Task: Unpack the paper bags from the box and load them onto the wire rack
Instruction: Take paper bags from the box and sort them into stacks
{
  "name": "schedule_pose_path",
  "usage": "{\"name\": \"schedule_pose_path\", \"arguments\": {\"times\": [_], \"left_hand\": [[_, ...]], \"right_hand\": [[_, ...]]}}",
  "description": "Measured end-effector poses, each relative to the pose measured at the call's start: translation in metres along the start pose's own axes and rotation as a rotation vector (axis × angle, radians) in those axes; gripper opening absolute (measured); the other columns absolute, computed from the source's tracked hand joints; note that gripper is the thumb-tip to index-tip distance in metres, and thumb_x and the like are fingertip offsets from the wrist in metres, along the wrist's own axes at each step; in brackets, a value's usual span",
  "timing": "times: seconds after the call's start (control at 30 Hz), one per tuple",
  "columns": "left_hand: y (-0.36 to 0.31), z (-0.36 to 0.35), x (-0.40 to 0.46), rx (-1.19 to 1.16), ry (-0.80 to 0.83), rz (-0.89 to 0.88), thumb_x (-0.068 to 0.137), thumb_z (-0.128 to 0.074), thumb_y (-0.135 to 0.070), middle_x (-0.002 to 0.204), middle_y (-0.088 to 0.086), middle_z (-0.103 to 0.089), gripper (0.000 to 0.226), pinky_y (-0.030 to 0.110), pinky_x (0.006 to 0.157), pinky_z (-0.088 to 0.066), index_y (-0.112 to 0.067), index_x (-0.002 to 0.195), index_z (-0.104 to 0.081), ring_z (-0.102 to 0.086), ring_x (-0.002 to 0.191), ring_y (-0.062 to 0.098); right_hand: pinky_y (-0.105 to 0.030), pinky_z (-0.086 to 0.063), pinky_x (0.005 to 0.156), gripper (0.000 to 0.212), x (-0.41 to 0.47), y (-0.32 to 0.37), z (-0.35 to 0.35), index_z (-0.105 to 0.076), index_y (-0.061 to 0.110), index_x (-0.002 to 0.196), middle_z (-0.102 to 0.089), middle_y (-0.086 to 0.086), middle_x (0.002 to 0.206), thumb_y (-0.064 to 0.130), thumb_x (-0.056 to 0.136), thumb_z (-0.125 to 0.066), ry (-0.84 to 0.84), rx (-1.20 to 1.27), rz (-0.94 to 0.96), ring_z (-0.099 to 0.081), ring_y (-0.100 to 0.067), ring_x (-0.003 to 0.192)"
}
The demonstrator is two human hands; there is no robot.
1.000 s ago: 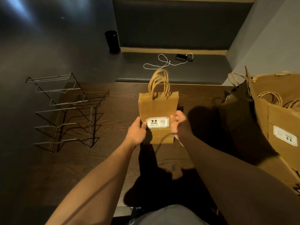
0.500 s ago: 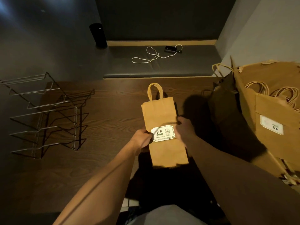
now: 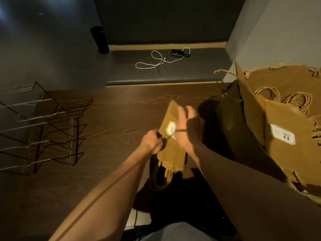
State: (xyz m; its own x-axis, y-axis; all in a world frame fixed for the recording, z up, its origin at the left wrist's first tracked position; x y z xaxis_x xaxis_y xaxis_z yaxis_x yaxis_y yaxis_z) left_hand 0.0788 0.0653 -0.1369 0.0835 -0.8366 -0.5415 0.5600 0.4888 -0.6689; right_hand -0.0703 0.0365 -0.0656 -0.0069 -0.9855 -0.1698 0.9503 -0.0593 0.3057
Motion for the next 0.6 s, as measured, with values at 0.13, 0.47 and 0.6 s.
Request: {"name": "schedule_pose_path", "arguments": {"times": [0.13,0.47,0.6], "left_hand": [[0.019,-0.026,0.002,-0.535,0.004,0.157,0.097,-0.049,0.0,0.075,0.007,-0.058,0.01,0.027,0.057,-0.043,-0.007,0.098,-0.055,-0.053,0.062,0.017],[0.029,-0.061,0.0,-0.016,-0.026,0.228,0.098,-0.05,-0.026,0.108,0.009,-0.064,0.026,0.027,0.074,-0.042,-0.009,0.11,-0.065,-0.059,0.096,0.027],[0.032,-0.067,0.0,-0.002,0.017,0.282,0.088,-0.058,-0.027,0.114,0.011,-0.065,0.034,0.028,0.075,-0.042,-0.007,0.113,-0.068,-0.06,0.101,0.028]], "right_hand": [[-0.031,-0.035,0.097,0.04,-0.015,-0.045,-0.049,-0.04,0.004,0.142,-0.043,-0.015,0.144,0.012,0.103,-0.036,0.288,0.77,-0.594,-0.042,-0.033,0.131],[-0.035,-0.048,0.092,0.033,-0.025,-0.083,-0.067,-0.059,0.0,0.123,-0.061,-0.016,0.122,0.007,0.092,-0.049,0.276,0.5,-0.597,-0.058,-0.033,0.114],[-0.036,-0.05,0.089,0.032,-0.031,-0.091,-0.078,-0.058,0.0,0.121,-0.061,-0.017,0.125,0.003,0.09,-0.051,0.269,0.619,-0.695,-0.06,-0.035,0.113]]}}
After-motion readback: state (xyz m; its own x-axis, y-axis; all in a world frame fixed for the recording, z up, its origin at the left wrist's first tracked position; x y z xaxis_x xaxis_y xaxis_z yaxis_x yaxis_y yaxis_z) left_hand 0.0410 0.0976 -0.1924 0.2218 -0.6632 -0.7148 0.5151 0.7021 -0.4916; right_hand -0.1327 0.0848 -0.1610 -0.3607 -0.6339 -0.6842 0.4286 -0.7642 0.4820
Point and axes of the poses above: each hand's wrist, its own x-axis towards the middle knuckle, its own z-axis out of the back of the hand, y = z × x, the point moved 5 cm from there along x, towards the middle knuckle
